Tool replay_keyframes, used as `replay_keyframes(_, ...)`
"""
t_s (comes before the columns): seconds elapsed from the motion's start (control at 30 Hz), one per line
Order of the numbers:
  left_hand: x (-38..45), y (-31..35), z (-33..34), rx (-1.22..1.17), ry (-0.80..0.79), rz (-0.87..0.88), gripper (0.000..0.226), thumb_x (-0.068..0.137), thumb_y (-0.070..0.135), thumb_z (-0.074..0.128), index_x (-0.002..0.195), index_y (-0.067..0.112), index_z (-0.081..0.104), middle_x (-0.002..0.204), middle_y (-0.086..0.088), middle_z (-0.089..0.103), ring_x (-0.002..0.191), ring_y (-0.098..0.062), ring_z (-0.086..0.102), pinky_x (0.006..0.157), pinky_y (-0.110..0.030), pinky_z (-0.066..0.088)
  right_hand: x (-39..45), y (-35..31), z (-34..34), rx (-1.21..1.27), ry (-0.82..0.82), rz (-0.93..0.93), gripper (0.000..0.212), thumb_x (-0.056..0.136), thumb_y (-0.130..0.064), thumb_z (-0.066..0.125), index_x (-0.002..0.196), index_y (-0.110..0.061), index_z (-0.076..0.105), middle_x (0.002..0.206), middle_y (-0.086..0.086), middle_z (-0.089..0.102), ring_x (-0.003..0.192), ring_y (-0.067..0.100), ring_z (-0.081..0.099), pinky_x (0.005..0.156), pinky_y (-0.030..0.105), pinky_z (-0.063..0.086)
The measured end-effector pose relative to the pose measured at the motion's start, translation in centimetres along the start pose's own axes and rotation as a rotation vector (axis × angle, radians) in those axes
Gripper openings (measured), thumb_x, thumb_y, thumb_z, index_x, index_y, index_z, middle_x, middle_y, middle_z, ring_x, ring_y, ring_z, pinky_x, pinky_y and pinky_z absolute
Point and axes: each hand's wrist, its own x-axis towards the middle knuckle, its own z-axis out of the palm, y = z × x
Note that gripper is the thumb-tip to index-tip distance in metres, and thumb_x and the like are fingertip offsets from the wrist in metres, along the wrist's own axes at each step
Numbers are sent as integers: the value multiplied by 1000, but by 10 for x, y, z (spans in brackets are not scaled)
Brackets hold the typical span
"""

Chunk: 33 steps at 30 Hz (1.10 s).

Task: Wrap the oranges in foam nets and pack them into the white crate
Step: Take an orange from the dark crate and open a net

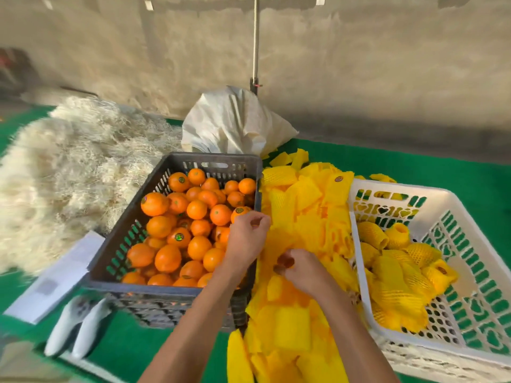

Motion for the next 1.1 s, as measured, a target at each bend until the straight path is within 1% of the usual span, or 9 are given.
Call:
replay_keyframes(0.13,-1,-7,-21,-84,10,8,21,104,22,61,102,9,76,95,-2,74,87,-21,71,77,-48,61,0,-6,-7,15,58,-6,14,90,-10,68,101,-9,76,102,9,75,100,25,68,83,32,52)
replay_keyframes(0.27,-7,-7,-32,-197,-17,-6,22,104,24,62,101,7,75,96,-5,74,85,-20,73,74,-39,64,-4,-34,-24,31,401,-88,16,98,-18,64,110,-14,73,105,1,72,88,14,65,72,22,48)
replay_keyframes(0.37,-12,-1,-40,-356,-157,-144,33,98,44,68,104,12,76,94,4,77,80,-11,74,76,-35,63,-7,-69,-28,16,678,-255,15,100,-19,62,111,-15,71,107,0,68,86,14,63,71,24,51)
replay_keyframes(0.47,-15,0,-49,-495,-263,-207,40,91,54,73,106,18,78,83,14,73,79,-7,71,77,-34,64,-8,-98,-21,143,794,-392,15,99,-18,63,112,-14,70,109,-1,66,91,11,64,75,22,53)
replay_keyframes(0.6,-16,-6,-68,-565,-158,-85,20,99,31,70,105,15,81,88,-3,76,77,-18,74,77,-41,66,-3,-118,-3,411,759,-374,18,99,-22,64,117,-21,67,116,-4,66,101,5,65,80,20,55)
replay_keyframes(0.7,-14,-19,-82,-447,0,40,21,104,15,62,97,16,82,81,0,77,73,-12,72,62,-24,60,2,-127,12,366,628,-316,28,97,-27,66,125,-24,63,119,-9,61,103,3,62,80,21,56)
replay_keyframes(0.83,-10,-39,-92,-303,79,118,22,103,23,64,92,17,83,70,0,71,61,-7,56,55,-20,45,6,-133,26,386,460,-138,32,93,-34,69,124,-25,66,118,-8,65,103,8,65,78,25,58)
replay_keyframes(1.0,-6,-50,-91,-381,13,-124,22,105,21,60,101,11,80,87,-10,75,83,-23,73,70,-40,65,7,-130,21,228,537,-37,23,97,-21,62,117,-18,72,109,2,73,90,18,67,68,20,48)
replay_keyframes(1.1,-3,-54,-86,-309,-115,-272,25,103,25,52,96,13,73,96,-10,69,95,-26,72,74,-45,60,4,-130,20,27,605,-86,25,100,-16,58,122,-15,69,118,6,69,105,24,64,81,30,48)
